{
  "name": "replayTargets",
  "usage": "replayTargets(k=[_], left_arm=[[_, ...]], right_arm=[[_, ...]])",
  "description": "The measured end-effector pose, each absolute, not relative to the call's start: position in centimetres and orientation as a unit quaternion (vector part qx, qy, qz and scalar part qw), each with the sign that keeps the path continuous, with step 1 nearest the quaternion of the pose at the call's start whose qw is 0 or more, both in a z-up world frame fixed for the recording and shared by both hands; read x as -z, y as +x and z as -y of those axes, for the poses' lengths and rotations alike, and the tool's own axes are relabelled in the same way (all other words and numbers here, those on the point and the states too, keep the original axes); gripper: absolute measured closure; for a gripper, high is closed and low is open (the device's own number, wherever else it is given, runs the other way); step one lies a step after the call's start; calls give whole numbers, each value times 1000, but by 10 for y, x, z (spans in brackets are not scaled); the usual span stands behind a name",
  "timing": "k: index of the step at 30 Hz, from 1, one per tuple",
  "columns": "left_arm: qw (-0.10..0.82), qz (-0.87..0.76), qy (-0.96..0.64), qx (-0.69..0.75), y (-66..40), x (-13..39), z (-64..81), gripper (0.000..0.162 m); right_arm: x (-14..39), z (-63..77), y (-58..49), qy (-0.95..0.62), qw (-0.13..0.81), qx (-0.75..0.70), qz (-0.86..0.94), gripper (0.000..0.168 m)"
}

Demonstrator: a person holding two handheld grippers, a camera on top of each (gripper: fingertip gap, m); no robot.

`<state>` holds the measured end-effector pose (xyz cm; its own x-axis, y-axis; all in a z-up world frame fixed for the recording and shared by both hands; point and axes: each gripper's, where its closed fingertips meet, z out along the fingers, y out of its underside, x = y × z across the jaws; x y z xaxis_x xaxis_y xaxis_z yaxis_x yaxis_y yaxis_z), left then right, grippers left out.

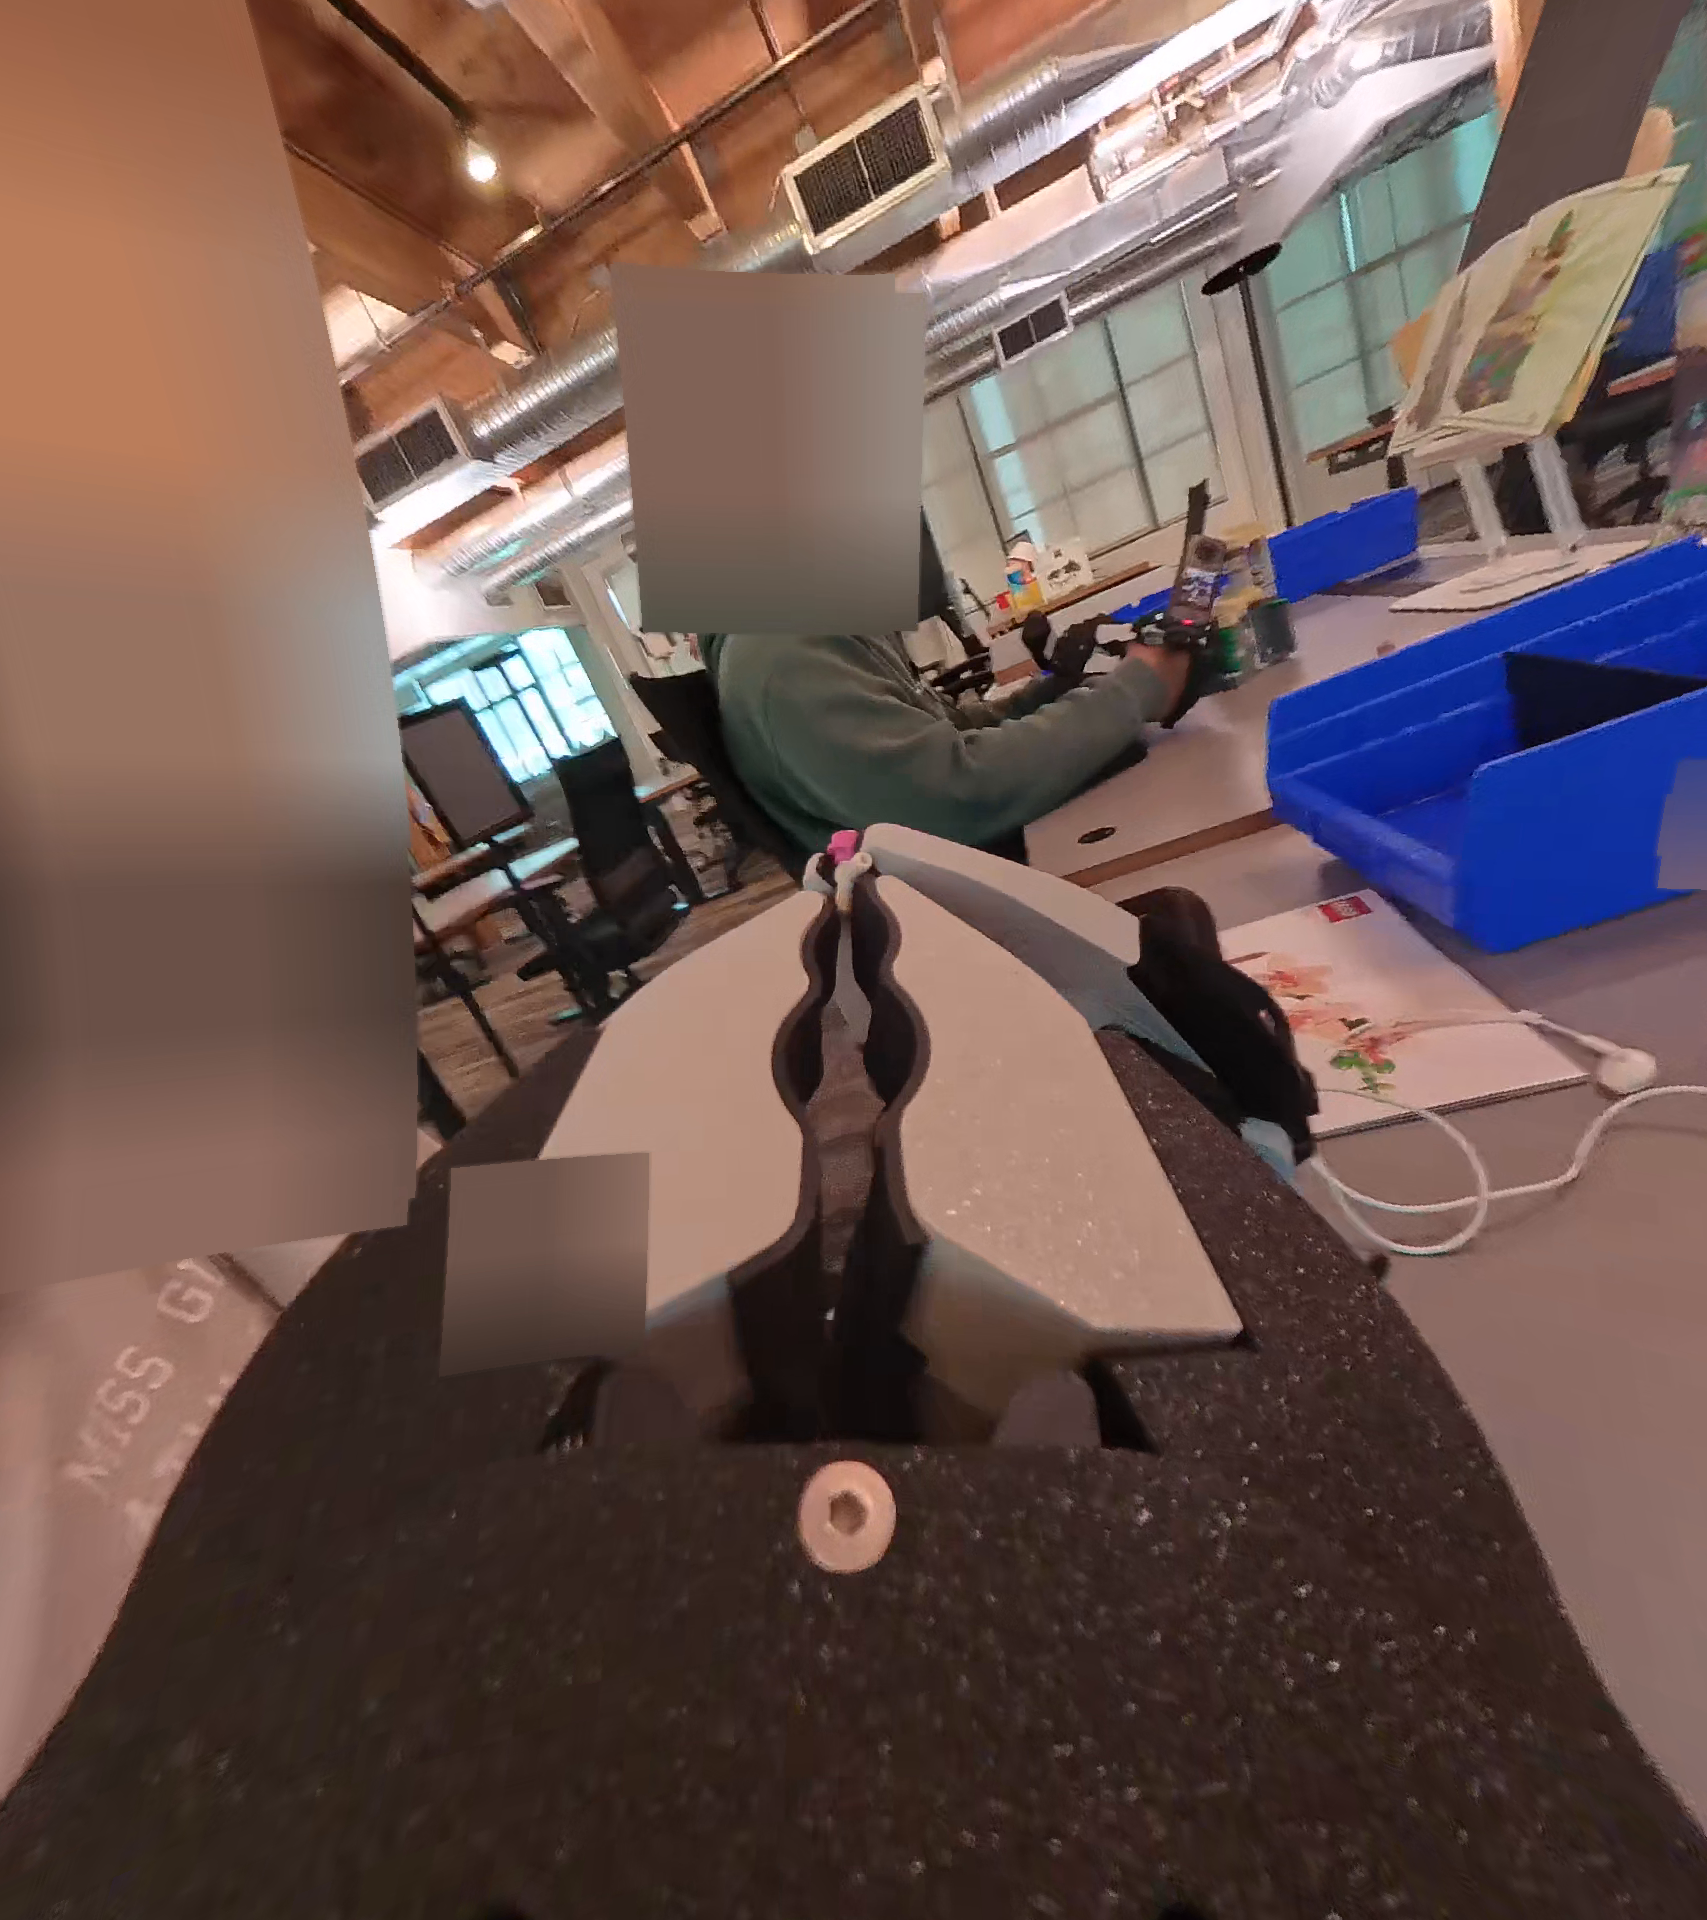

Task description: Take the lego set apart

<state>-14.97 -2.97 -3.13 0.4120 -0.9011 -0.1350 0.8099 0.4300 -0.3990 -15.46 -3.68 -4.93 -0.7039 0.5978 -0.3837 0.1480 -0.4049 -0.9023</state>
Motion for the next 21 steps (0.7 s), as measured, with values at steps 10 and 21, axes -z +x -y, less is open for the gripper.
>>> replayTargets(k=[10, 21], left_arm=[[840, -103, -389, 363, -154, 39, -24, 138], [819, -185, -498, 218, -117, 39, -33, 152]], right_arm=[[43, -23, -139, -312, 556, -442, 631, 167], [54, -38, -129, -265, 660, -184, 678, 168]])
